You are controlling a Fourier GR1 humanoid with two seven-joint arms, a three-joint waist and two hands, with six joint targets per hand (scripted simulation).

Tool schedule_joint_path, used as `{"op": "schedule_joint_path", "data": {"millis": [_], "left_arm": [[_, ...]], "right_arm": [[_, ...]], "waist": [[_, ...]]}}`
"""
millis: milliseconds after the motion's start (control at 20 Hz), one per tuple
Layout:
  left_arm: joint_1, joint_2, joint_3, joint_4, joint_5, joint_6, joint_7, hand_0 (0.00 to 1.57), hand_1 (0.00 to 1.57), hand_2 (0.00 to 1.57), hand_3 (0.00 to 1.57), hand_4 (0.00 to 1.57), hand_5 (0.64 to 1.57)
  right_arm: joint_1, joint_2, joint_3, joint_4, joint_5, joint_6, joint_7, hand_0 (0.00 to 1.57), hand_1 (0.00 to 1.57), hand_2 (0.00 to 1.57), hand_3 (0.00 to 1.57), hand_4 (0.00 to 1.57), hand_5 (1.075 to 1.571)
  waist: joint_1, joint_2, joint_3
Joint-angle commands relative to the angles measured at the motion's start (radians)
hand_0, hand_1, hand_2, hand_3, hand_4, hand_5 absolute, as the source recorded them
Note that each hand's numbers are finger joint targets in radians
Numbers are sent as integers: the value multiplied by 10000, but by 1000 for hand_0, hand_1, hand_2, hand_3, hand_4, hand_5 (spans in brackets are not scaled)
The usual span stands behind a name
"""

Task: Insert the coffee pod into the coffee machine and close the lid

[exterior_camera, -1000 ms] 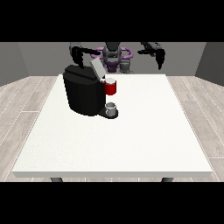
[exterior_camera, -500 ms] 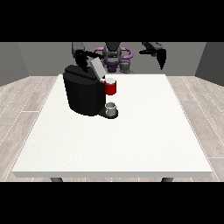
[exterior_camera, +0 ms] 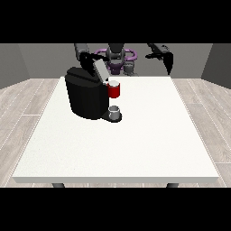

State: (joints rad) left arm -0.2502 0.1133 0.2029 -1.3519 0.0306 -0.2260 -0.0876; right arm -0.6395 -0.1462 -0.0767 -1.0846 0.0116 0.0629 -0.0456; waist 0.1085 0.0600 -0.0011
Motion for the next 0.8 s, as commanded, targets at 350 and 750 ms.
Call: {"op": "schedule_joint_path", "data": {"millis": [350,750], "left_arm": [[-339,55,-228,-144,83,187,169,0,0,0,0,192,1571],[-455,159,-130,215,109,340,13,0,0,0,0,154,1571]], "right_arm": [[-1114,-195,-128,881,317,-59,-155,0,0,0,0,77,1571],[-1799,14,480,746,811,58,387,0,0,0,0,215,1571]], "waist": [[434,526,10],[361,282,9]]}}
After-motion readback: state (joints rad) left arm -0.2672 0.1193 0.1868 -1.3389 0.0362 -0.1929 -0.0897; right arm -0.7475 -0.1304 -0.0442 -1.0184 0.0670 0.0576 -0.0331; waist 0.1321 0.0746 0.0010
